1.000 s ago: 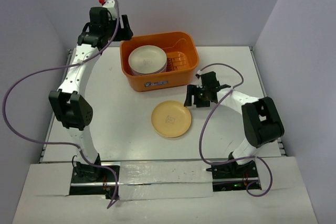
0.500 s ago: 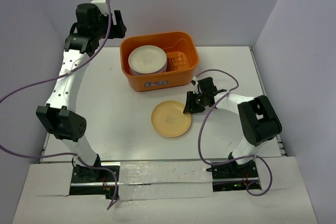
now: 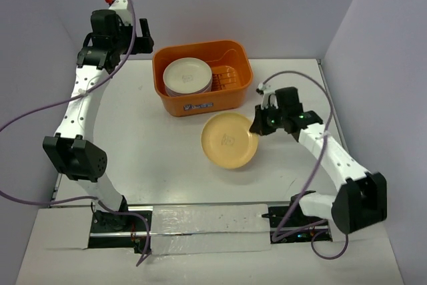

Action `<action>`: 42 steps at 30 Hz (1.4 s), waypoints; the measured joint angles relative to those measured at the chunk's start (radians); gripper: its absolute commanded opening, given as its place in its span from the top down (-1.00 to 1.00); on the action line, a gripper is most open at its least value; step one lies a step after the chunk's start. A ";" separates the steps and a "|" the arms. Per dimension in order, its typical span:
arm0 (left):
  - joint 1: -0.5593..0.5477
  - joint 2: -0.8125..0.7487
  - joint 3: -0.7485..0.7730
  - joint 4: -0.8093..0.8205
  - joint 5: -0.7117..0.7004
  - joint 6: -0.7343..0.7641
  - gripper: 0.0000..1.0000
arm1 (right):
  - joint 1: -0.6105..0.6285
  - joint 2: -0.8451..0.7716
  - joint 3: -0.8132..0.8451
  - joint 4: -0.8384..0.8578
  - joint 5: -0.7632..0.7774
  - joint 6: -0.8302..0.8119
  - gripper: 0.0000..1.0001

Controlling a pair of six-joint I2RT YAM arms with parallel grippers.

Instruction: Place the plates into the plastic bin on the countertop

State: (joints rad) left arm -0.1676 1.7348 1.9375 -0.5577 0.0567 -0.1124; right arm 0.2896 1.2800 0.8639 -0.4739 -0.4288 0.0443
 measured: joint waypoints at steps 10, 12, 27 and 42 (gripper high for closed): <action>0.164 -0.086 -0.135 -0.001 0.007 -0.117 -0.99 | -0.006 0.078 0.573 0.011 0.015 0.103 1.00; 0.161 -0.103 -0.152 -0.001 -0.021 -0.125 -0.99 | 0.006 0.196 0.713 0.031 0.060 0.163 1.00; 0.226 -0.238 -0.359 -0.001 -0.172 -0.187 -0.99 | 0.109 0.869 1.169 0.074 0.272 0.388 1.00; 0.255 -0.272 -0.409 0.001 -0.191 -0.201 -0.98 | 0.155 0.926 1.226 0.091 0.291 0.456 0.20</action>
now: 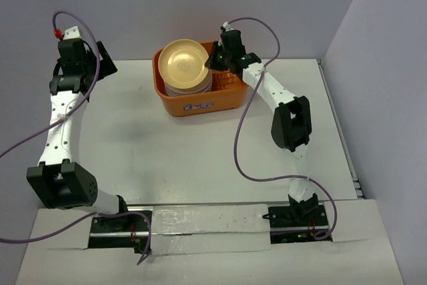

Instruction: Place the plates into the plastic bin on the countertop

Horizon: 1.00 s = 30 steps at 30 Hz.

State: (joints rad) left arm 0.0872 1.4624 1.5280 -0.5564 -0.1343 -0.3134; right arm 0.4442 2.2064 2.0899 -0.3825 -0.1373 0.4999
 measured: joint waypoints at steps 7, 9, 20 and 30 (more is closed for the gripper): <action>0.000 0.010 0.000 -0.004 0.031 0.005 -0.99 | -0.004 0.004 0.003 0.002 -0.007 0.002 -0.91; 0.000 0.019 0.001 -0.011 0.053 0.014 -0.99 | -0.004 -0.003 0.003 0.001 -0.014 -0.009 -1.00; -0.011 0.039 0.005 -0.013 0.221 0.117 -0.98 | -0.069 -0.497 -0.304 0.029 0.005 -0.190 -1.00; -0.078 0.042 -0.005 0.027 0.217 0.142 -0.99 | -0.397 -0.940 -0.798 0.041 0.118 -0.327 -1.00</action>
State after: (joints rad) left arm 0.0093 1.5046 1.5227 -0.5290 0.0829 -0.1717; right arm 0.0476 1.2662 1.2915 -0.3418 -0.0191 0.1731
